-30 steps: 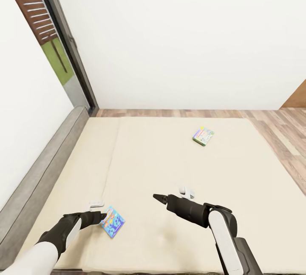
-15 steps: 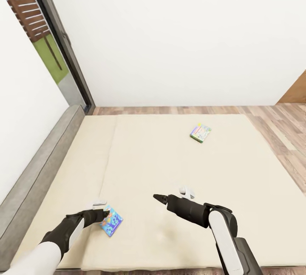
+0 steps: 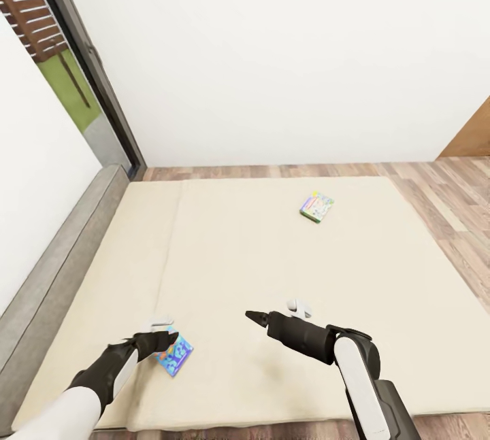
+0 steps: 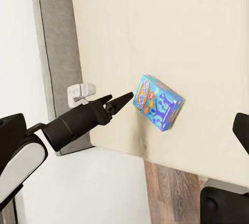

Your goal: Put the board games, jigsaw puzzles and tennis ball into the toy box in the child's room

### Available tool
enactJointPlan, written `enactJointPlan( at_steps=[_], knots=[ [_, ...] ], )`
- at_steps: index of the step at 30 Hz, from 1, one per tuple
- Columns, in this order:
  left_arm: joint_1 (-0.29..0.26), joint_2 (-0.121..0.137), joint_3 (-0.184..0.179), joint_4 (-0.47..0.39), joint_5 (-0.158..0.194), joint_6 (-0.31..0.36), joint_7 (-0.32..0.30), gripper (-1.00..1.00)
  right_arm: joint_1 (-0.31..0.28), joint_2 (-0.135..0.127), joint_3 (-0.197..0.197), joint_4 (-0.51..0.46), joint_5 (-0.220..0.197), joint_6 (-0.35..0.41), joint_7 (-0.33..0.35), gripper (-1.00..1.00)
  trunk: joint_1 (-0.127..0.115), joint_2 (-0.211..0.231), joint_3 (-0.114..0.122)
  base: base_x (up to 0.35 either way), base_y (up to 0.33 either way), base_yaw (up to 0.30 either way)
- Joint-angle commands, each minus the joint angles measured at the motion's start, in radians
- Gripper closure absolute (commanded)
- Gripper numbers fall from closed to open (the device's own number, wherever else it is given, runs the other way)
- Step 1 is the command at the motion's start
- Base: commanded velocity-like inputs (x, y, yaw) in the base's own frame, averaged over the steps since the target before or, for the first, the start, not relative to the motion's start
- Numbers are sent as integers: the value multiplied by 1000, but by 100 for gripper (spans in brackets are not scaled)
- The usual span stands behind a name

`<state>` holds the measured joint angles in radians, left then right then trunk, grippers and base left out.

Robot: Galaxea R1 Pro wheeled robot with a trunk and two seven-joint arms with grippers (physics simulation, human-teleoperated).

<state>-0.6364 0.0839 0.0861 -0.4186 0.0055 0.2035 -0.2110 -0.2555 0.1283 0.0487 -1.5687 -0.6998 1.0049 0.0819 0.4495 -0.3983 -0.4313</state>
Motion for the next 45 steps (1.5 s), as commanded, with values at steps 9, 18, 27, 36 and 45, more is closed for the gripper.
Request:
enactJointPlan(
  at_steps=[9, 18, 27, 36, 45],
  knots=[
    [0, 5, 7, -2, 1, 7, -7, -100, -1, 0, -1, 0, 9, 4, 10, -100, 0, -2, -16, 0, 0, -74],
    [0, 7, 7, -2, 1, 7, -7, -100, -1, 0, -1, 0, 9, 4, 10, -100, 0, -2, -30, 0, 0, -71],
    [0, 9, 8, -2, 1, 7, -6, -100, -1, 0, -1, 0, 9, 4, 10, -100, 0, -2, -44, 0, 0, -16],
    [0, 13, 14, -3, 0, -28, 8, -100, -1, 0, -1, 1, 10, 4, 10, -100, 0, -2, -58, 0, 0, 0],
    [0, 13, 14, -3, -1, -33, 9, -100, -1, 1, 0, 1, 9, 4, 9, -100, 0, -2, -72, 0, 0, 0]
  ],
)
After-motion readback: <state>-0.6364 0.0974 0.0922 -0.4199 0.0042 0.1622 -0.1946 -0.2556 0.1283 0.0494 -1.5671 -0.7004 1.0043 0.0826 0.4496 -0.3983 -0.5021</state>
